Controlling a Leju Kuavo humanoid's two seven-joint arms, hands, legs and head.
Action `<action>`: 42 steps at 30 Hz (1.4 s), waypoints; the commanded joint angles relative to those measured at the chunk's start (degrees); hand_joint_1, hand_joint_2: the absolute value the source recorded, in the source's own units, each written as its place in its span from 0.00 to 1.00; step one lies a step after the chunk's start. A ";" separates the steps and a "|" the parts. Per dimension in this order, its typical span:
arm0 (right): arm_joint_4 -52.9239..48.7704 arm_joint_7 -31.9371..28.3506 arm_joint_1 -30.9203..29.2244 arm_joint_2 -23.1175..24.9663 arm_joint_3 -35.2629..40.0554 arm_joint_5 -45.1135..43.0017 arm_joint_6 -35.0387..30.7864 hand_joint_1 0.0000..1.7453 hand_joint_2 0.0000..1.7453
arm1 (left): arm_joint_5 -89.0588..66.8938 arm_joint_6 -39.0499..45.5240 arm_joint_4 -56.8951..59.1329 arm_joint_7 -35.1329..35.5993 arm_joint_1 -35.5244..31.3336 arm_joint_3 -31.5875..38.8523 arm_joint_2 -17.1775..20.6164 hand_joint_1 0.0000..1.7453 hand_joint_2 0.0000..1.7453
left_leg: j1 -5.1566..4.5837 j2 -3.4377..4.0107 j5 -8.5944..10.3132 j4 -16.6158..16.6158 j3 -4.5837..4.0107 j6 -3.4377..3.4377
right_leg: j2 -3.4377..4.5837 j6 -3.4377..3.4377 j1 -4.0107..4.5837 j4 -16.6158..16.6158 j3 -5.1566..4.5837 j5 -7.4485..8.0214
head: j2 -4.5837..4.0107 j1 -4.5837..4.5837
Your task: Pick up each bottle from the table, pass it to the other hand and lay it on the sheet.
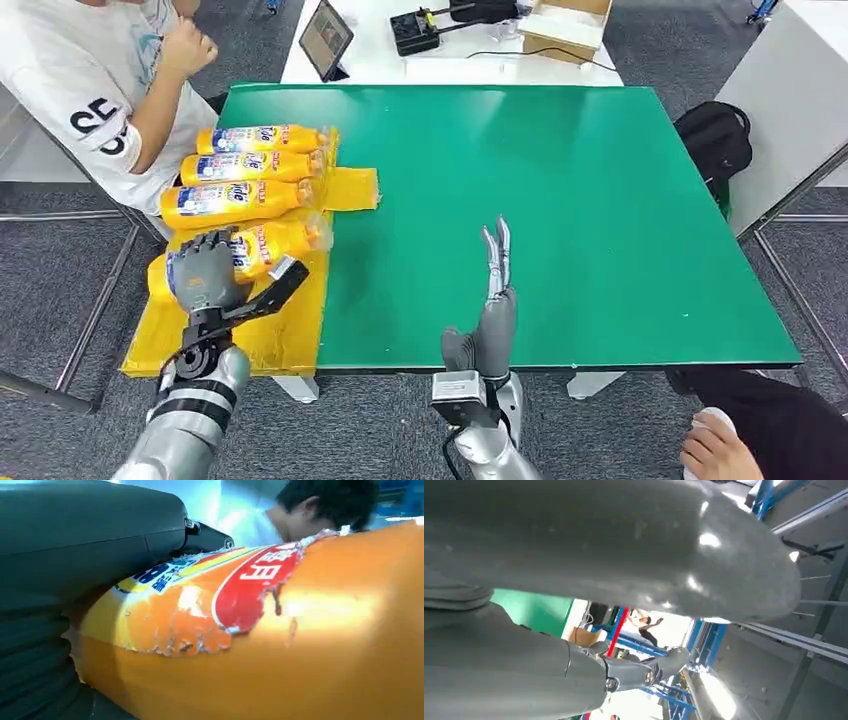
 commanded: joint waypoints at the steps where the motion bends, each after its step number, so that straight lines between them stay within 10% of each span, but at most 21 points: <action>1: 4.51 -1.95 -3.39 -2.66 2.39 -1.99 -0.24 0.00 0.00 | 2.85 -0.02 7.58 3.14 -3.02 -17.36 7.81 1.00 1.00 | 0.01 0.18 -0.08 -0.04 0.22 0.04 | 0.10 -0.09 0.04 -0.07 0.18 -0.02 | 0.00 -0.02; 23: 11.85 -1.95 -4.07 -0.61 1.59 -0.40 5.07 0.00 0.00 | 4.17 -5.93 32.97 -2.91 -12.11 -2.62 5.18 1.00 1.00 | 0.00 0.13 -0.16 -0.06 0.50 0.06 | 0.09 -0.19 0.05 -0.06 0.48 -0.11 | 0.00 -0.02; 24: 12.34 -1.95 -4.11 -0.50 1.48 -0.29 5.36 0.00 1.00 | 5.32 -6.70 32.85 -3.45 -12.21 -1.41 4.98 1.00 1.00 | 0.02 0.12 -0.11 -0.05 0.37 0.05 | 0.09 -0.15 0.06 -0.06 0.36 -0.06 | 0.00 -0.02; 26: 13.00 -1.95 -4.21 -0.26 1.30 0.00 5.89 0.00 1.00 | 7.70 -9.36 32.92 -4.31 -12.59 1.18 4.73 0.23 1.00 | 0.01 0.09 -0.10 -0.07 0.46 0.06 | 0.06 -0.18 0.05 -0.07 0.45 -0.07 | 0.00 -0.02; 27: 13.32 -1.95 -4.24 -0.18 1.20 0.04 5.96 0.00 1.00 | 8.45 -10.21 32.85 -4.78 -12.67 1.96 4.69 0.00 1.00 | 0.01 0.09 -0.08 -0.07 0.47 0.05 | 0.08 -0.16 0.05 -0.07 0.46 -0.05 | 0.00 -0.02; 36: 14.65 -1.95 -4.54 0.10 0.55 -0.11 6.90 0.00 1.00 | 10.96 -12.95 32.64 -6.88 -12.57 4.61 4.39 0.00 1.00 | -0.03 0.04 -0.04 -0.12 0.82 0.04 | 0.04 -0.12 0.00 -0.07 0.77 -0.03 | 0.00 0.00; 37: 14.76 -1.95 -4.53 0.11 0.44 -0.15 7.07 0.00 1.00 | 11.58 -12.95 32.47 -7.31 -12.46 5.21 4.22 0.00 0.00 | -0.01 0.10 -0.09 -0.14 0.95 0.07 | 0.08 -0.20 0.04 -0.12 0.89 -0.06 | 0.00 0.00; 42: 15.73 -1.95 -4.70 0.40 -0.39 -0.57 8.43 0.00 1.00 | 14.21 -15.56 32.33 -10.62 -12.32 7.63 3.66 0.00 0.00 | -0.03 0.02 -0.03 -0.11 0.84 0.04 | 0.03 -0.13 0.01 -0.08 0.82 -0.04 | 0.00 0.02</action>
